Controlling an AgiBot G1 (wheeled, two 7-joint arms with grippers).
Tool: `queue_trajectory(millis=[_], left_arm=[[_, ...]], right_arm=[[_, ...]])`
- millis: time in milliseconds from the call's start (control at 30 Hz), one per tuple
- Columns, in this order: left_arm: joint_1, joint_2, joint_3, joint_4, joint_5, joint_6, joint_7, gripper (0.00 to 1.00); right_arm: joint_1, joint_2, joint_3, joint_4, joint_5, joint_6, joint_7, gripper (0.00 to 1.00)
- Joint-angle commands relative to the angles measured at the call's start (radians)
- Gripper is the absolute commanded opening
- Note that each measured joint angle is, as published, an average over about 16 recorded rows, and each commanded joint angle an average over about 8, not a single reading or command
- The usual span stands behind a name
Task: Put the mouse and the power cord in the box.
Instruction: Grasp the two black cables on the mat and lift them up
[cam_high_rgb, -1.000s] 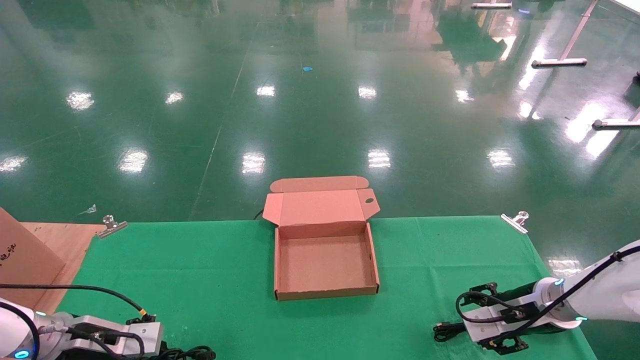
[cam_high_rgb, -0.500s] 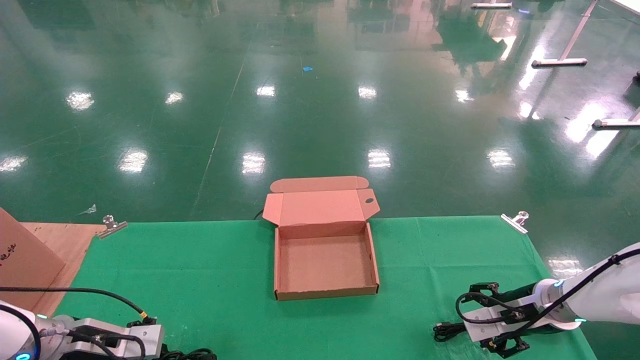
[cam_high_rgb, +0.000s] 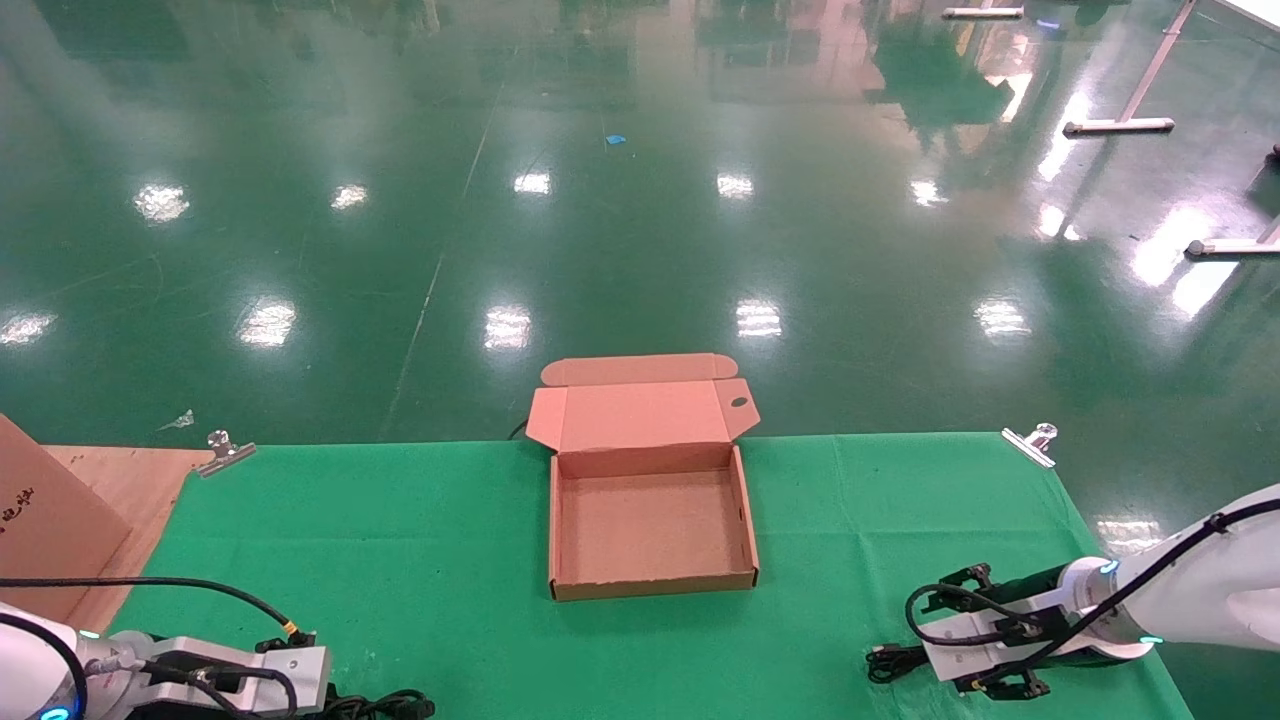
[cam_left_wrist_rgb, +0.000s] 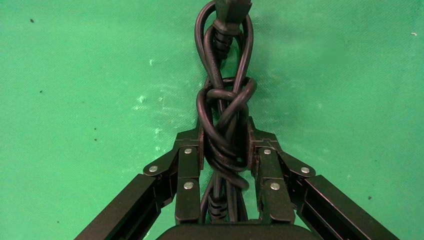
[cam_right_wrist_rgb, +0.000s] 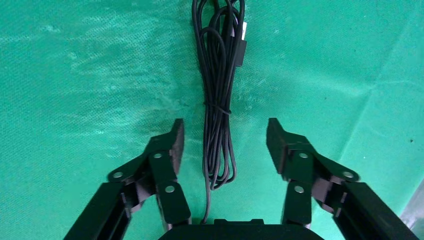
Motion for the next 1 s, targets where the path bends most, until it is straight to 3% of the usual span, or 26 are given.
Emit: queue_trajectory(millis=[33, 733, 1000], left_arm=[[0.002, -0.001, -0.001, 0.0, -0.001, -0.004, 0.0, 0.0], [-0.007, -0.009, -0.005, -0.005, -0.006, 0.033, 0.005, 0.0], [-0.064, -0.018, -0.007, -0.022, -0.01, 0.108, 0.011, 0.0]], right_arm=[[0.0, -0.001, 0.0, 0.0, 0.001, 0.001, 0.001, 0.0], [0.013, 0.006, 0.003, -0.001, 0.005, -0.03, 0.002, 0.0], [0.068, 0.034, 0.022, 0.003, 0.032, -0.085, 0.012, 0.0]])
